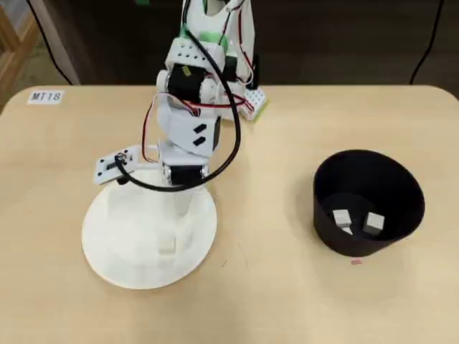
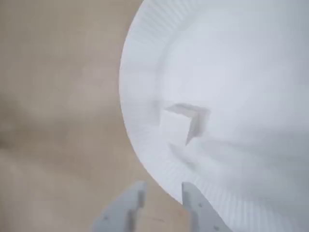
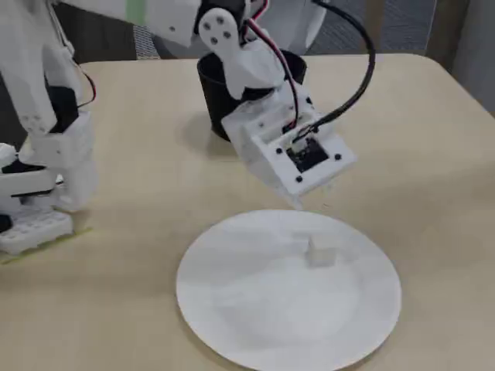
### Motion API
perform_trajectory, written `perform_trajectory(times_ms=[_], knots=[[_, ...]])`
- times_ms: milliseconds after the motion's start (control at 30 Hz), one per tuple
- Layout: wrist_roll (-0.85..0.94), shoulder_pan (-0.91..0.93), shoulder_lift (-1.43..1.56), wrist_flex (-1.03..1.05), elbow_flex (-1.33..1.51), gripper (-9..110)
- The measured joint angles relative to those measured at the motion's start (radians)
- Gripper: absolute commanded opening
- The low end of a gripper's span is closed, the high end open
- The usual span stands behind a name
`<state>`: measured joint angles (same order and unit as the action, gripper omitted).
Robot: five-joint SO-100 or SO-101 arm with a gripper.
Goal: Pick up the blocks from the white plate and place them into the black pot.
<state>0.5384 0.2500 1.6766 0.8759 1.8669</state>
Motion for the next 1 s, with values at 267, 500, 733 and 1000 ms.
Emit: perform_trajectory(times_ms=[267,500,733,1000], knots=[[0.000,0.075,-0.152,0.097,-0.138,26],[0.008,0.075,-0.319,0.219,-0.330,27],[0.008,0.075,-0.382,0.230,-0.350,26],[0.006,0.075,-0.426,0.230,-0.360,5]])
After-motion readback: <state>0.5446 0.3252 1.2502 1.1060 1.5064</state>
